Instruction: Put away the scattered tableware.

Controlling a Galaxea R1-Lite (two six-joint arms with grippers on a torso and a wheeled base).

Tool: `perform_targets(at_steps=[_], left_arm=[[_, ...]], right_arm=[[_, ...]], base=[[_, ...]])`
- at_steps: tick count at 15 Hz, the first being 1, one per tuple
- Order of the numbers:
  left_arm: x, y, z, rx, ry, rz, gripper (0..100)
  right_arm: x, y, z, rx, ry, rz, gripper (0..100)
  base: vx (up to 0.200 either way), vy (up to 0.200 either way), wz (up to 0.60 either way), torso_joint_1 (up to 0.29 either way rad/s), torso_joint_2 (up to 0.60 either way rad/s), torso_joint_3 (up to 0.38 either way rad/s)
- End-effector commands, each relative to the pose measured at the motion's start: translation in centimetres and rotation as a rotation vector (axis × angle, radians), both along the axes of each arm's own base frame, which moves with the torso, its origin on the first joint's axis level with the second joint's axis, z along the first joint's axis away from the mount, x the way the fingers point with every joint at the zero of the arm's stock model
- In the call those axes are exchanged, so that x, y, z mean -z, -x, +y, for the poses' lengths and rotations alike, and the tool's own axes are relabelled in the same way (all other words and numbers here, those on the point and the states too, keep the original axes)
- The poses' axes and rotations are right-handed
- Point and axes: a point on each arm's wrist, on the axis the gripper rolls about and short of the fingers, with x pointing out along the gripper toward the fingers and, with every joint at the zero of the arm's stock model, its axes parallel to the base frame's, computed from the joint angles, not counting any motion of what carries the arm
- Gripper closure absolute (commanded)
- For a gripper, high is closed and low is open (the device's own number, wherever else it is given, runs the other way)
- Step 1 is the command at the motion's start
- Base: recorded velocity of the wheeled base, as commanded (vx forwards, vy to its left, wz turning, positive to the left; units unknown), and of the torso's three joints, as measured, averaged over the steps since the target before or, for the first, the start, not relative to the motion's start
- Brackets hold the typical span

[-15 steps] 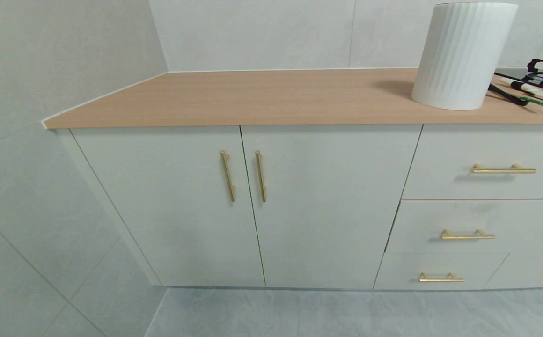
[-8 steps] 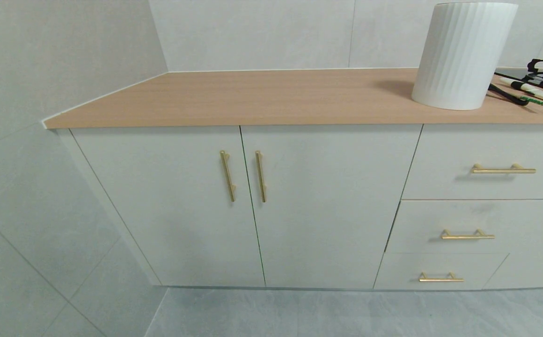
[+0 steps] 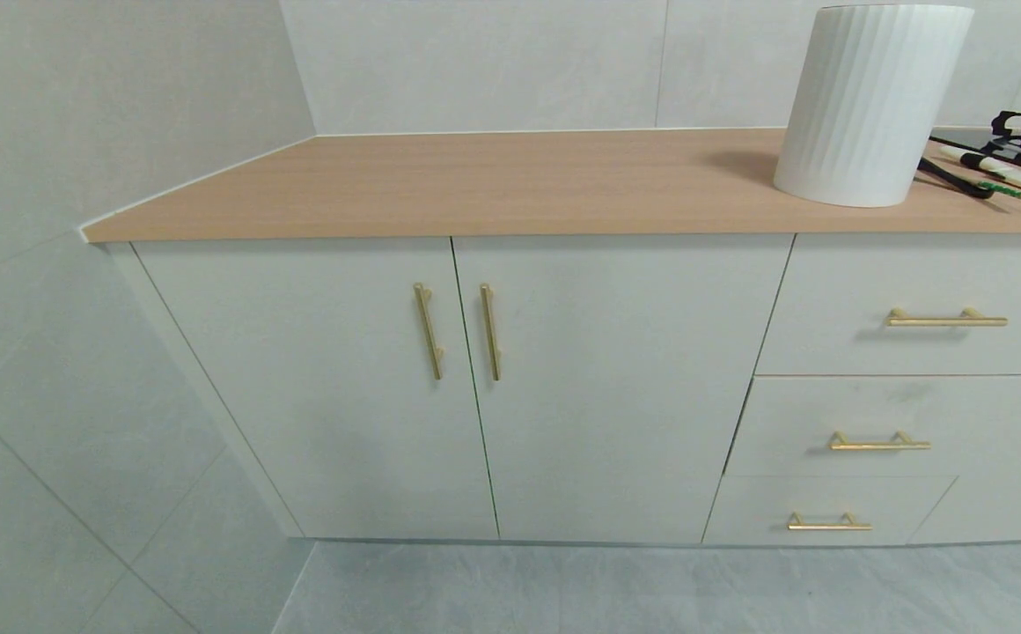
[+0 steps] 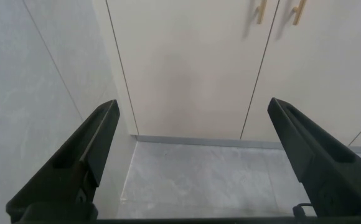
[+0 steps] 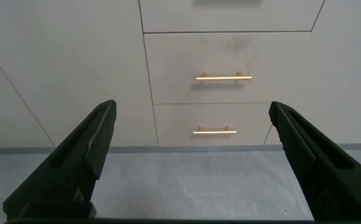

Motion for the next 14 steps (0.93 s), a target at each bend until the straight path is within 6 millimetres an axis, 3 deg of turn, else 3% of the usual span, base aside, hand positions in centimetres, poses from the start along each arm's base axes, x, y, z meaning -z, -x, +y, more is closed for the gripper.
perform_targets(at_steps=[1,5,14], left_arm=[[-0.01,0.00,0.00,-0.001,0.001,-0.001,0],[0.00,0.00,0.00,-0.001,-0.002,0.000,0],[0.00,0.00,0.00,0.001,-0.002,0.000,0]], right_arm=[[0.00,-0.03,0.00,0.000,-0.001,0.004,0],[0.01,-0.01,0.00,0.000,-0.001,0.002,0],[0.00,-0.03,0.00,0.000,-0.001,0.004,0]], base=[[0.000,0.000,0.00,0.000,0.00,0.000],[0.000,0.000,0.00,0.000,0.00,0.000],[0.000,-0.200,0.00,0.004,0.00,0.001]])
